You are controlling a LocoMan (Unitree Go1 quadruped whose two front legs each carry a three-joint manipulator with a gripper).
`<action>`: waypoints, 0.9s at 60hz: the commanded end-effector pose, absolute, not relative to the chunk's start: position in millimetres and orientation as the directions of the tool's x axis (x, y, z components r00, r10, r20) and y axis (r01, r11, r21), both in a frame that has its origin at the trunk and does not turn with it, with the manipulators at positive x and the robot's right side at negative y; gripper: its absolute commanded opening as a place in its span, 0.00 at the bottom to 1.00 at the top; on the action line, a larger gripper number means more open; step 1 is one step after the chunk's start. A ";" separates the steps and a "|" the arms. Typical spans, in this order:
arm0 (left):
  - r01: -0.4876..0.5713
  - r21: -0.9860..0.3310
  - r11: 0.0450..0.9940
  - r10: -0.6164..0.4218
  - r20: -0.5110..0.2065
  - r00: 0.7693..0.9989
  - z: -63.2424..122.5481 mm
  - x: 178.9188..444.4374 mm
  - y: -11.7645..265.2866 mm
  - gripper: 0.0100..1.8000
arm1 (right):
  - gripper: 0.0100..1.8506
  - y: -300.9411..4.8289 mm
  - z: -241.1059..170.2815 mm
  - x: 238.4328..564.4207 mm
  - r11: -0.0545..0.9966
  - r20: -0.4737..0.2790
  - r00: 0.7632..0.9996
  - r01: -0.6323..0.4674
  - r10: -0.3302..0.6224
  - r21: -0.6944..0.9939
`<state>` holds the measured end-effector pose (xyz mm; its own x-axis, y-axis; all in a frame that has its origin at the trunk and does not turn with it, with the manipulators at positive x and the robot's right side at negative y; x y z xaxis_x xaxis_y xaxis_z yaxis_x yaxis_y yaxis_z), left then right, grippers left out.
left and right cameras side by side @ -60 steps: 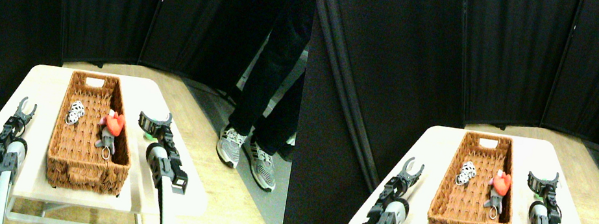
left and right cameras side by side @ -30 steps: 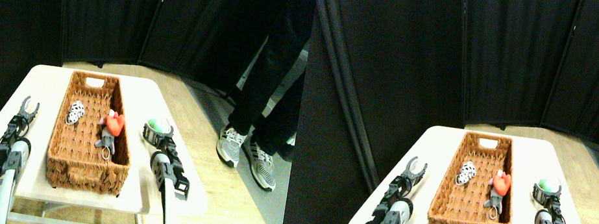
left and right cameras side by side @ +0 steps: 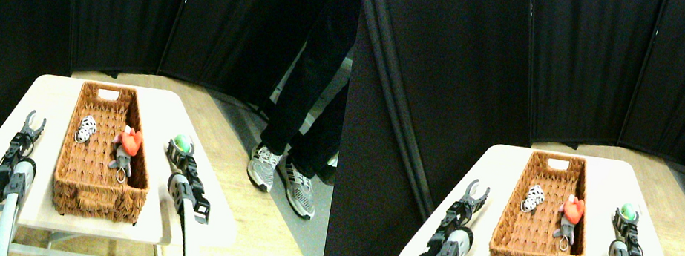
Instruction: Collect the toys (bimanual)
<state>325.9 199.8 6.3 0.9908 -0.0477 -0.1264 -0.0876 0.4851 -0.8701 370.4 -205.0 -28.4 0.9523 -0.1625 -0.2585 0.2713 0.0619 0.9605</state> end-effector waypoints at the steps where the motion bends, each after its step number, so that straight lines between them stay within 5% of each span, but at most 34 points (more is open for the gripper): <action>1: -0.035 -0.877 0.479 -0.059 -0.072 0.996 14.4 328.0 198.8 0.11 | 0.01 -199.2 -28.3 367.7 0.072 -0.266 0.947 0.283 -0.180 0.957; 20: -0.032 -0.884 0.466 -0.064 -0.069 0.996 13.8 330.4 200.5 0.10 | 0.00 -189.4 16.5 361.8 0.230 -0.124 0.989 0.139 -0.079 0.963; 35: -0.048 -0.891 0.451 -0.055 -0.081 0.995 14.6 330.7 205.1 0.09 | 0.00 -163.7 59.2 363.5 0.339 -0.103 0.995 0.097 0.002 0.936; 54: -0.025 -0.881 0.473 -0.045 -0.053 0.998 21.2 329.0 206.4 0.07 | 0.00 -124.4 94.5 369.0 0.333 -0.029 0.995 -0.006 0.099 0.943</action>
<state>328.0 208.4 13.0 0.9944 -0.0360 -0.0989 -0.0714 0.4600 -0.8850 368.2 -132.4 81.4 0.9938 0.0642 -0.0904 0.0625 0.3495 0.9349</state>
